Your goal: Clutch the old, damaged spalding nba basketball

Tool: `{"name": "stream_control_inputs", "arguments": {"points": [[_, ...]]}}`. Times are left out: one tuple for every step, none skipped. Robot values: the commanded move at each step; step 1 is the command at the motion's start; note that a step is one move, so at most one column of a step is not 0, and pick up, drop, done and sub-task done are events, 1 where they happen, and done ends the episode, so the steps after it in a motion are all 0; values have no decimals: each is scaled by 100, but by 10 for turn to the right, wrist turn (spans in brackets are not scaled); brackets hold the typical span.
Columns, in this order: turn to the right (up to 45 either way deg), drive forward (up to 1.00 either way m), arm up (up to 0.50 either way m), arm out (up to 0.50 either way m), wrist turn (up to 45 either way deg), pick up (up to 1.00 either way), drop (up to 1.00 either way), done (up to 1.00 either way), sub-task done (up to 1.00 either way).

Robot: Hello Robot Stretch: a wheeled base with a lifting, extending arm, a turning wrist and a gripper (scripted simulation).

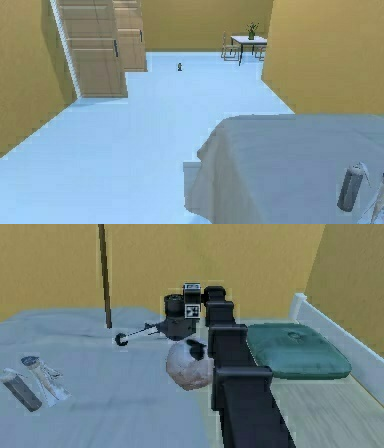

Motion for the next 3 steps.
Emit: {"name": "stream_control_inputs", "arguments": {"points": [[0,0,0,0,450,0,0,0,0],[0,0,0,0,30,0,0,0,0],[0,0,-22,0,0,0,0,0,0]]}}
